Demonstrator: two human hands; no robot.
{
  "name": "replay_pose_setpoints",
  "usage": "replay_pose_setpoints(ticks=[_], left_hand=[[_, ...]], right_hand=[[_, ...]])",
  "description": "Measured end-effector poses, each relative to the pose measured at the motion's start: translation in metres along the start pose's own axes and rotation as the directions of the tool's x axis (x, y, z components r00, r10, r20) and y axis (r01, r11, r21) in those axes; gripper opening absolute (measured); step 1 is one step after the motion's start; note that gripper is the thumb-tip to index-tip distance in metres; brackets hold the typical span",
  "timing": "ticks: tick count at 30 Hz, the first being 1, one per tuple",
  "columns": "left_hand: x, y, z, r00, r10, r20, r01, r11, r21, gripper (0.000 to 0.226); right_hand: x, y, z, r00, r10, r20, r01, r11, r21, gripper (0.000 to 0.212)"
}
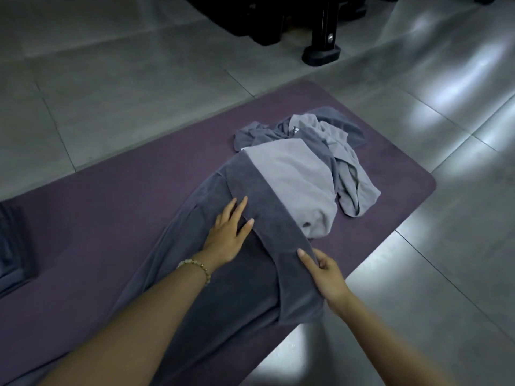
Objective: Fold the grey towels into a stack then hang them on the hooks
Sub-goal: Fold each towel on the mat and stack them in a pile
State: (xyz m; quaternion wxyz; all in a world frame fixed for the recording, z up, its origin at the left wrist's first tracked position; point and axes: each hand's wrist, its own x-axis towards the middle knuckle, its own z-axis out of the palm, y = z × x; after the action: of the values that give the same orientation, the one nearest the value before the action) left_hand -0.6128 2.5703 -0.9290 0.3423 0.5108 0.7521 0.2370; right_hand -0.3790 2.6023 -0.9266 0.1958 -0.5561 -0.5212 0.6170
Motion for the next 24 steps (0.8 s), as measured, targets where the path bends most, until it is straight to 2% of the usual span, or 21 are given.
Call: replay_pose_setpoints(ticks=[4,8,9,12,14,18,21,24], left_hand=[[-0.008,-0.008,0.010,1.000,0.003,0.021,-0.003,0.999,-0.033,0.059],[-0.025,-0.022,0.011,1.000,0.005,0.009,-0.004,0.994,-0.109,0.062],[-0.034,-0.027,0.008,1.000,-0.005,0.004,0.005,0.993,-0.122,0.063],[-0.068,-0.045,-0.010,0.998,-0.054,-0.016,0.052,0.992,-0.114,0.062],[-0.095,-0.061,-0.035,0.995,-0.095,-0.019,0.093,0.993,-0.067,0.061],[-0.154,-0.103,-0.098,0.981,-0.186,-0.052,0.189,0.980,0.066,0.063],[-0.206,-0.143,-0.135,0.959,-0.269,-0.084,0.277,0.955,0.106,0.064],[-0.262,-0.183,-0.151,0.945,-0.313,-0.091,0.322,0.940,0.114,0.067]], right_hand=[[-0.001,0.013,-0.010,0.997,0.002,-0.074,-0.013,0.989,-0.148,0.052],[0.002,0.019,0.003,0.997,0.018,-0.075,-0.032,0.980,-0.196,0.034],[0.000,0.017,0.007,0.998,0.010,-0.062,-0.023,0.979,-0.203,0.035],[-0.007,0.003,0.016,0.987,-0.134,-0.093,0.100,0.947,-0.304,0.048],[-0.012,-0.016,0.029,0.960,-0.268,-0.081,0.211,0.884,-0.417,0.053],[-0.022,-0.064,0.086,0.912,-0.381,0.151,0.398,0.735,-0.550,0.053],[-0.031,-0.087,0.146,0.861,-0.351,0.367,0.507,0.639,-0.578,0.053],[-0.048,-0.088,0.209,0.797,-0.258,0.546,0.573,0.610,-0.547,0.047]])
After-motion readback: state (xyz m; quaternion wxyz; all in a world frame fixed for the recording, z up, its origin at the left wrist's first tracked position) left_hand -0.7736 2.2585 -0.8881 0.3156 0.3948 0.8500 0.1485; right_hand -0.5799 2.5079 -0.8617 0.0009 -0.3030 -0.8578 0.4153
